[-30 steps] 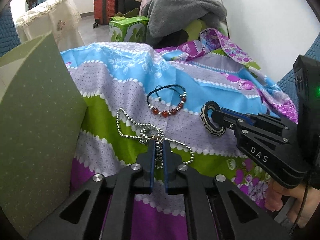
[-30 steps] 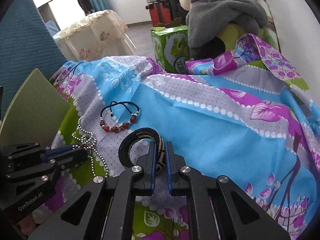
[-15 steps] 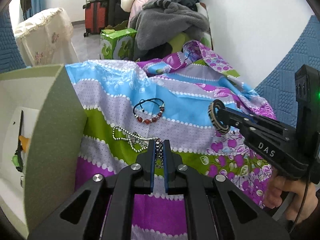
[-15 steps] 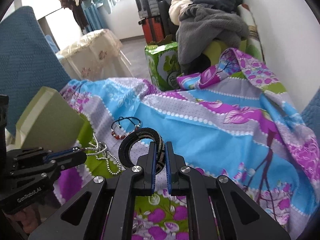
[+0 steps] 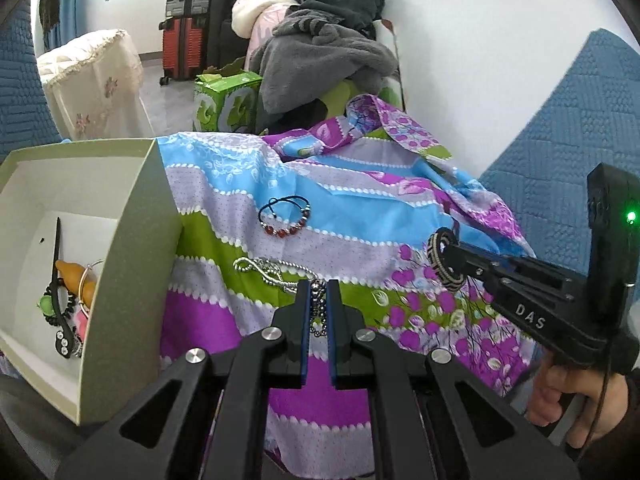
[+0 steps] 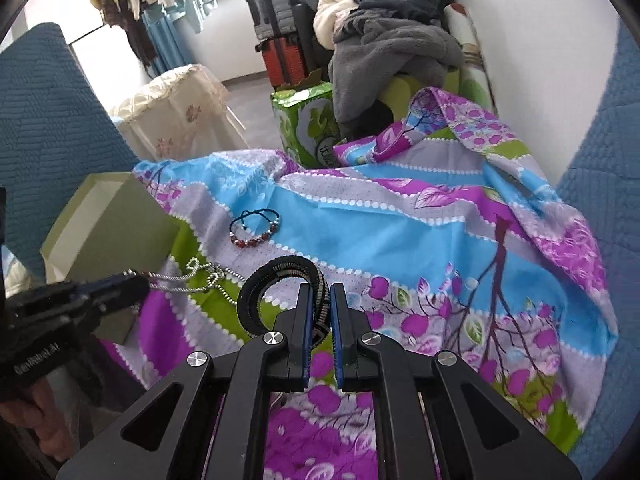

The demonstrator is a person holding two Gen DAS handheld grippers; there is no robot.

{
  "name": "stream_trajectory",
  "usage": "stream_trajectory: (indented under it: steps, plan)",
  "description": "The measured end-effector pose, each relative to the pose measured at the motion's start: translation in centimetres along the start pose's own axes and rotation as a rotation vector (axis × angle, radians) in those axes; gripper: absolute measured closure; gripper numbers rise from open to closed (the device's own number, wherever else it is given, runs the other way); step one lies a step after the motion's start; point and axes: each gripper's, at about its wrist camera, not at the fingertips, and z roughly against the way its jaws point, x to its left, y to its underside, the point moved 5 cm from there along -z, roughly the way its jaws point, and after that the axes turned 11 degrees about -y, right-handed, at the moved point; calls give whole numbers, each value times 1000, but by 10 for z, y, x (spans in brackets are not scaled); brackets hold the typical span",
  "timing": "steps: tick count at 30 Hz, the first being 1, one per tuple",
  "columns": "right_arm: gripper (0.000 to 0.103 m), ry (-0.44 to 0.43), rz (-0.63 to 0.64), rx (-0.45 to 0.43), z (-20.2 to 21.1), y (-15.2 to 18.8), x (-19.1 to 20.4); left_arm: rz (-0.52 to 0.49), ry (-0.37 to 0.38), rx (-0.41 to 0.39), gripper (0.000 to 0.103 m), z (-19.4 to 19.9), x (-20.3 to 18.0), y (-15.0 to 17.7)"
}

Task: Organize jewelry
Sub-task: 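Carry the bead chain and patterned bangle into the white box and open both tools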

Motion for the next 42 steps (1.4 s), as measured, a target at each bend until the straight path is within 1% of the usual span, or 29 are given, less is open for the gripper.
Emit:
stream_trajectory:
  steps: [4,8,12,15,22,26,32,37,42]
  plan:
    - [96,13,-21,-12,19,9,6,-21,37,-6,97,14,-3,1]
    - [96,46,-32,-25,31,11,11,-51,47,-16,97,28,-6,3]
    - [96,45,-42,-35,41,11,22,-45,60,-27,97,42,-4,-1]
    - [96,41,-40,-48,50,6,33,-46,64,-59,97,60,-2,-11]
    - [96,34,-16,-105,75,-24,60,-41,70,-111,97,89,4,-37]
    - [96,25,4,-135,90,-47,75,-45,60,-138,97,108,11,-55]
    - [96,1,30,-143,111,-74,95,-30,42,-189,97,149,25,-85]
    - [96,-37,74,-157,115,-96,122,-5,4,-218,96,169,44,-103]
    - [96,-82,103,-170,104,-111,153,20,-34,-229,96,175,71,-106]
